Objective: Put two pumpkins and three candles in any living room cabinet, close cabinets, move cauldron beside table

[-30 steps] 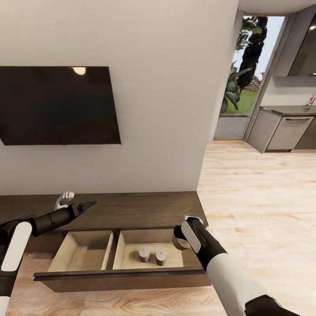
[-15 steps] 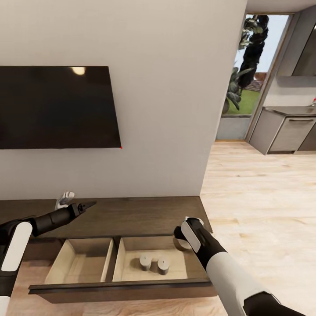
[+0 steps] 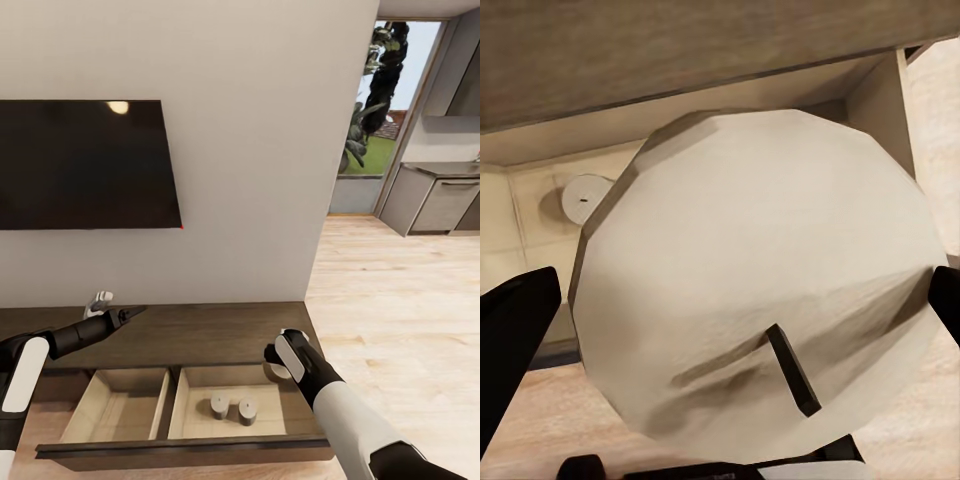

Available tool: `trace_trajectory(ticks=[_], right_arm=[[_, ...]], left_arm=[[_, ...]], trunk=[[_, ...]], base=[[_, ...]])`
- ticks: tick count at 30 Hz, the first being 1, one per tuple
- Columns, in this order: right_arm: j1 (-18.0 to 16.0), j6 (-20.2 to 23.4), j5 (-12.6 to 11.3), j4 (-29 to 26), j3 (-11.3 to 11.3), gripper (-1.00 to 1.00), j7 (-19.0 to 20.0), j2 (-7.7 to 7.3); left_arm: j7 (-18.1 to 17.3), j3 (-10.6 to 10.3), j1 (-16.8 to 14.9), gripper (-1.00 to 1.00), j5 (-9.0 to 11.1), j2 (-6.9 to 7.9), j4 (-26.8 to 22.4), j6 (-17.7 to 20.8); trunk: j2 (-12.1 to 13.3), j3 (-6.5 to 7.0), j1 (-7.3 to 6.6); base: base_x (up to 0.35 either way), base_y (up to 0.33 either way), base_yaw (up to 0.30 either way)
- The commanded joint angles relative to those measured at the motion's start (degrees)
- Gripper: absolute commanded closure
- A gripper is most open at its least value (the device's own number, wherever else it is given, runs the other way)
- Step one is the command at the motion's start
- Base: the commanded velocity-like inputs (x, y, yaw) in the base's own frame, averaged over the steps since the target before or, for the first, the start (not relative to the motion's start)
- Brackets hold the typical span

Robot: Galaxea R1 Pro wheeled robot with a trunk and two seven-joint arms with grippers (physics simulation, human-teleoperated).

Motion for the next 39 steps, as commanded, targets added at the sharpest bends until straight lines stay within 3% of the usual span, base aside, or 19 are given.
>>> trace_trajectory(ticks=[1, 8, 22, 33, 39], right_arm=[[-0.05, 0.13, -0.51, -0.05, 0.14, 1.0, -0.53, 0.0], [-0.05, 0.25, -0.59, -0.07, 0.2, 1.0, -0.23, 0.0], [0.02, 3.73, -0.6, -0.12, 0.32, 1.0, -0.21, 0.0], [0.74, 3.29, -0.46, -0.41, 0.44, 1.0, 0.06, 0.0], [1.15, 0.92, -0.3, -0.38, 0.59, 1.0, 0.09, 0.0]], left_arm=[[-0.42, 0.09, -0.05, -1.0, -0.28, -0.01, 0.0, 0.32], [-0.52, 0.12, -0.06, -1.0, 0.1, 0.04, -0.21, 0.68], [-0.6, 0.29, -0.06, -1.0, 0.23, 0.08, -0.59, 0.82], [-0.6, 0.2, -0.07, -1.0, 0.23, 0.08, -0.58, 0.82], [-0.6, 0.26, -0.08, -1.0, 0.23, 0.08, -0.56, 0.82]], trunk=[[-0.07, -0.08, 0.02], [-0.07, -0.08, 0.02], [-5.68, -2.59, 3.09], [-10.09, -4.57, 5.51], [-12.5, -5.65, 6.83]], base=[[0.019, 0.004, 0.0], [0.004, 0.001, 0.0], [0.0, 0.0, 0.0], [0.0, 0.0, 0.0], [0.0, 0.0, 0.0]])
